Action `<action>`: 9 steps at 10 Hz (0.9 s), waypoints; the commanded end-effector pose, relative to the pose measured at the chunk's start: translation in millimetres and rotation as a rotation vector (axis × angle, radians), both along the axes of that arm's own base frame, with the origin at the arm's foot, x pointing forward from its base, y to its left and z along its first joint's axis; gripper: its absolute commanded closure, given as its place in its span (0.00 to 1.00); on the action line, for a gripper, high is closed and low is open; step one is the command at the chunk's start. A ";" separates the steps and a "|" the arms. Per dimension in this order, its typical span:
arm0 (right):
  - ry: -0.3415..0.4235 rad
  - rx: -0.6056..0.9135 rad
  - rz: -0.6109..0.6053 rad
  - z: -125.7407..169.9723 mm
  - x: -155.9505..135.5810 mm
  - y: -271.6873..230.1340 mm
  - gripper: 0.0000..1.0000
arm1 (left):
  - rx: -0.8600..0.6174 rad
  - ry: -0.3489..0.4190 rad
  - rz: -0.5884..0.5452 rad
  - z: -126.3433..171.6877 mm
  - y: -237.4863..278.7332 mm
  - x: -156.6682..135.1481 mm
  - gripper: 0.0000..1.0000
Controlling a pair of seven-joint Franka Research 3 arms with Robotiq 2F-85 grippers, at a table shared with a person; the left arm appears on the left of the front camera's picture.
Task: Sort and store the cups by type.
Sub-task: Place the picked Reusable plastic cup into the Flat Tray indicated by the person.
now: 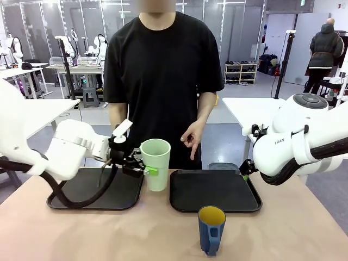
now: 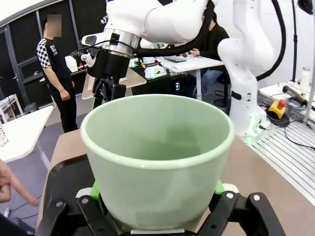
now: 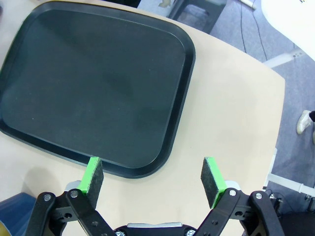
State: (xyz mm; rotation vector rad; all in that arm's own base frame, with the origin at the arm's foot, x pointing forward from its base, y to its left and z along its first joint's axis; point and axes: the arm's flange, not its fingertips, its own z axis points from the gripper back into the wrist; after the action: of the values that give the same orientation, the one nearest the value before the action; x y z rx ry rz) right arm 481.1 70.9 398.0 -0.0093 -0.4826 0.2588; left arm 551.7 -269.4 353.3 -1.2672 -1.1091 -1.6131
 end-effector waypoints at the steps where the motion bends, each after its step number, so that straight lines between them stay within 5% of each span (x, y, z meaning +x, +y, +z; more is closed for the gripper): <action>1: -0.001 -0.003 0.003 -0.9 -1.1 -0.5 0.00 | -0.029 0.031 0.028 1.2 -21.6 17.6 0.12; 9: -0.001 -0.003 0.003 -0.9 -1.1 -0.5 0.00 | -0.033 0.005 -0.027 -10.9 -26.1 13.7 0.12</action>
State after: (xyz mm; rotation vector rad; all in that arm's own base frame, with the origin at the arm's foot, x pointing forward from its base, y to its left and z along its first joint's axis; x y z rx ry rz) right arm 481.1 70.9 398.0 -0.0093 -0.4826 0.2588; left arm 561.9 -287.5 344.8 -1.2890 -1.1179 -1.5974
